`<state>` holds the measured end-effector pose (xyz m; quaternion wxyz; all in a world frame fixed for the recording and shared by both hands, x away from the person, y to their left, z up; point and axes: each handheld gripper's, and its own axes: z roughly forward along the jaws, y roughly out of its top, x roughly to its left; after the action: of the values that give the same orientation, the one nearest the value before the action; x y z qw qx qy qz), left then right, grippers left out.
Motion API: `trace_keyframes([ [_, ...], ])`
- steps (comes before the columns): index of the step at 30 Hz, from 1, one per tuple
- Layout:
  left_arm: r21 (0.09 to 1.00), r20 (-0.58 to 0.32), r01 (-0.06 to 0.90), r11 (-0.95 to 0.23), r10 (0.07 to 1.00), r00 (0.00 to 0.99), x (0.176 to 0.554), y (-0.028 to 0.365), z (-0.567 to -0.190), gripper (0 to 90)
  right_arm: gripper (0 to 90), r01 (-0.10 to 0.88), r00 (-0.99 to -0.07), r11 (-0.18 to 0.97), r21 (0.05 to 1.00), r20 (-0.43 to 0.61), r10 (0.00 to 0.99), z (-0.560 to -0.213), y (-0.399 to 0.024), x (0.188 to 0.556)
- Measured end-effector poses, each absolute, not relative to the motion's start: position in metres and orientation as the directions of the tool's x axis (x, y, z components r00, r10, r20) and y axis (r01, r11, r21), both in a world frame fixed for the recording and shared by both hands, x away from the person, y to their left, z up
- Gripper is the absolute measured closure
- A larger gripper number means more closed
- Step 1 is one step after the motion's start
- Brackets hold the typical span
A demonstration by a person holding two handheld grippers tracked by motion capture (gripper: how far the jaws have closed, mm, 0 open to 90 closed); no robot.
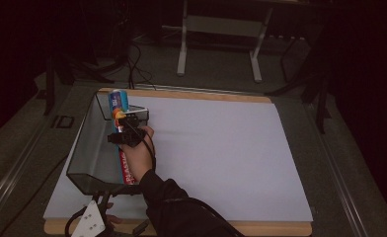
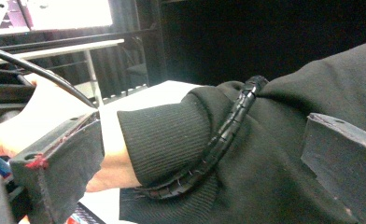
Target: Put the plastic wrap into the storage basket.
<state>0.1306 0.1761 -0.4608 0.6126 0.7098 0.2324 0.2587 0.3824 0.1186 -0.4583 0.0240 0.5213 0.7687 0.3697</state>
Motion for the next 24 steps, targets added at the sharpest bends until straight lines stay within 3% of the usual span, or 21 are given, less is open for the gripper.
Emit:
trace_keyframes([
  [24, 0.990, 0.079, 0.017, -0.142, 0.637, 0.767, 0.131, 0.176, -0.461, 0.6, 29.9, 0.829, -0.385, 0.154, 0.537, 0.348, 0.855, -0.474, 0.114, 0.396],
])
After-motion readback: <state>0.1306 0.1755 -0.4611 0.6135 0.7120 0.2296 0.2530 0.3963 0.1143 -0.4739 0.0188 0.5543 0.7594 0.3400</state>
